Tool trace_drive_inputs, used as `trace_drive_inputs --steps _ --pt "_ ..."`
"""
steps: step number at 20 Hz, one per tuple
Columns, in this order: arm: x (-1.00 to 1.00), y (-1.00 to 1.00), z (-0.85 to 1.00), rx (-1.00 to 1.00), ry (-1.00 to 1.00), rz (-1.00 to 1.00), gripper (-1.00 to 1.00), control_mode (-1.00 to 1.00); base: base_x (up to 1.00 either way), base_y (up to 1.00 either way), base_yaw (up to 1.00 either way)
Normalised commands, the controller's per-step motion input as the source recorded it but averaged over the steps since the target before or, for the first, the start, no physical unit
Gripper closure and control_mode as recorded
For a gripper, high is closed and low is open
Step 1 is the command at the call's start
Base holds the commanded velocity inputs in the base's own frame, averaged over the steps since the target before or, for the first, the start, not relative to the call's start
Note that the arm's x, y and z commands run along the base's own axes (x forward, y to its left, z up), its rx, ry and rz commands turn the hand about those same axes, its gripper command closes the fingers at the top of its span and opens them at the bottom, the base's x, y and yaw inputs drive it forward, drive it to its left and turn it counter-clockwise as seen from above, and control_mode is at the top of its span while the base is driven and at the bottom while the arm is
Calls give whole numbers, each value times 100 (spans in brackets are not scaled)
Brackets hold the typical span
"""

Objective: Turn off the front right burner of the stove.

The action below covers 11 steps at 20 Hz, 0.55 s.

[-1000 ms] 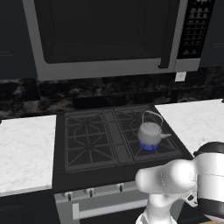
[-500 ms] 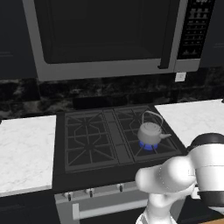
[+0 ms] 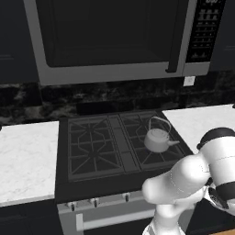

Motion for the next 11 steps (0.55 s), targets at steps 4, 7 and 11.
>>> trace_drive_inputs --steps 4,7,11 --pt "10 3 3 61 13 -30 100 -100 0 0 0" --pt "0 -5 0 6 0 0 100 -100 0 0 0" --pt "0 0 0 0 0 0 100 -100 0 0 0"
